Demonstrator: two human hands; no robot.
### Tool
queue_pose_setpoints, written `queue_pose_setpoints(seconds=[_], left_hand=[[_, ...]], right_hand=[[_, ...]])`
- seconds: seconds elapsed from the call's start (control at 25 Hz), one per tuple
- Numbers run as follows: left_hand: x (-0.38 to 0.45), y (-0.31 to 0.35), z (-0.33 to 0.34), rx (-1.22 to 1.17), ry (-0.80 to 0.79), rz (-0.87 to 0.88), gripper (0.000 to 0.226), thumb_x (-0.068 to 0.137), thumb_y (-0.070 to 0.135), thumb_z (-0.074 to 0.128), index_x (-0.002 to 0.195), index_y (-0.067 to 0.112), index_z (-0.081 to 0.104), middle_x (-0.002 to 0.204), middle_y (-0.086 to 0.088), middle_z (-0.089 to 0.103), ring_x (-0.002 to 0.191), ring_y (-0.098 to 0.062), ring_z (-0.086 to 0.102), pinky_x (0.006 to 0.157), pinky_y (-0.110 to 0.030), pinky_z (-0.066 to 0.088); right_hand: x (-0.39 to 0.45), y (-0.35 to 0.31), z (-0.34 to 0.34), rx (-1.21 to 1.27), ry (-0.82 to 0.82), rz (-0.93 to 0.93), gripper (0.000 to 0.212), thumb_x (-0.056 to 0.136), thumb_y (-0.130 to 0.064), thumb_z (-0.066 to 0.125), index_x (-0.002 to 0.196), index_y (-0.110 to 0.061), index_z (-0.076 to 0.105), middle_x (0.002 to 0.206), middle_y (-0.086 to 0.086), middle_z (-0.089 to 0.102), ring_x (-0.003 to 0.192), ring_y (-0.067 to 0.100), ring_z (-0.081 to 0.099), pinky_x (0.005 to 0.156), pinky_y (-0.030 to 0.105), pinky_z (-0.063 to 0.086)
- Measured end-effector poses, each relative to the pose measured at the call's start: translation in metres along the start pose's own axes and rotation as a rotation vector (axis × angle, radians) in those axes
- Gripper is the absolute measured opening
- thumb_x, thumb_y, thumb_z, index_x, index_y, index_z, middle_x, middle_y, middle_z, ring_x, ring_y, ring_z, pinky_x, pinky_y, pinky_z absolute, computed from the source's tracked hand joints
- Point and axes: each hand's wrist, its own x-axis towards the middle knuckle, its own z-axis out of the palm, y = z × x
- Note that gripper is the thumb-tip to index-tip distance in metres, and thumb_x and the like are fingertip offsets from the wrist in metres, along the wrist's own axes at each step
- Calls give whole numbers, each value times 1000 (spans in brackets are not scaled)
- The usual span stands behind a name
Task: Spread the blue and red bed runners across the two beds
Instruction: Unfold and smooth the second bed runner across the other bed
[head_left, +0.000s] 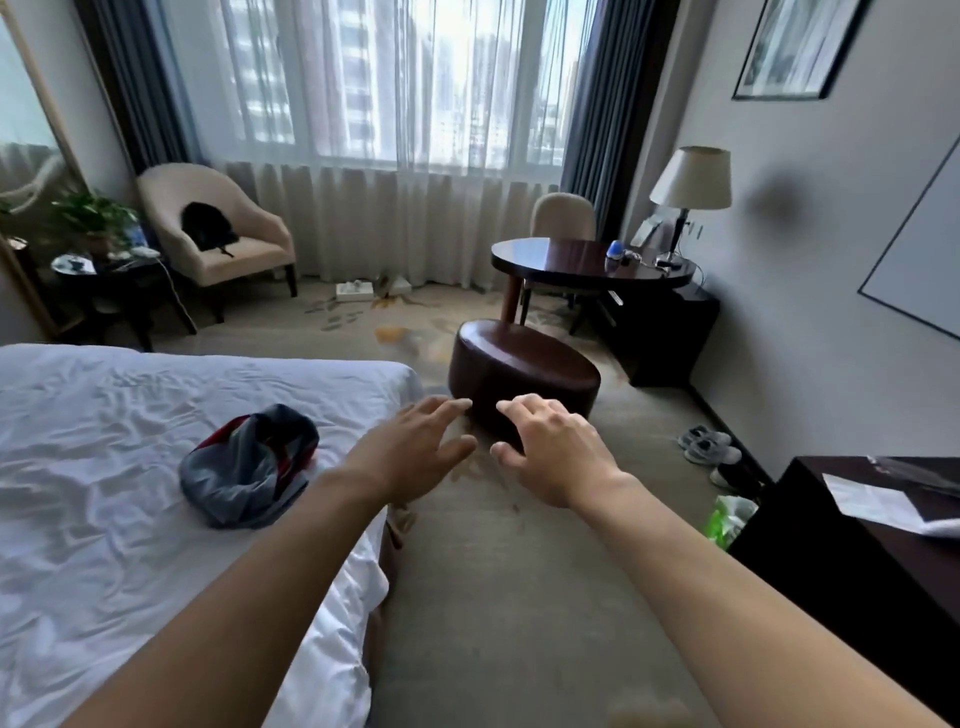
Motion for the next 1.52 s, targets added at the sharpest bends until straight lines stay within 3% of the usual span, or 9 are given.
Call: queue_pose_setpoints(seconds=[0.24,0.48,0.72,1.0,1.24,1.52], left_hand=[[162,-48,30,17,-54,11,59,99,54,44,153,35,28,158,8,29,143,-17,29,111,-36,31],[280,-143,21,43,-9,-166,56,100,52,42,151,34,31,159,7,26,143,-19,29,111,-39,33],[296,-295,-11,2,98,-516,58,98,55,43,151,34,32,160,5,26,144,-20,28,114,-47,33],[261,-474,-43,-7,262,-878,57,98,53,43,150,33,33,160,5,26,144,-19,28,111,-42,33],[218,-529,-32,-82,316,-1189,57,99,54,42,151,33,31,160,9,24,144,-17,27,113,-44,34],[186,-536,43,-233,373,-1512,57,100,52,43,151,32,29,160,8,23,144,-17,26,112,-41,34]], right_hand=[[139,80,43,9,-20,19,61,95,-50,51,150,-25,38,150,-3,42,137,21,39,108,43,38],[324,104,93,50,-92,-163,62,93,-50,52,149,-28,38,149,-5,43,135,21,41,108,40,39],[489,9,162,84,-172,-519,63,95,-52,51,151,-27,36,152,-4,42,135,21,43,105,43,43],[626,-154,255,125,-264,-910,61,96,-51,50,150,-28,35,152,-5,40,136,21,41,105,39,41],[673,-243,315,110,-392,-1194,61,96,-51,50,150,-29,33,153,-4,39,135,21,42,104,39,39],[682,-285,401,105,-577,-1454,56,92,-43,53,144,-26,39,143,-2,47,126,23,50,99,41,44]])
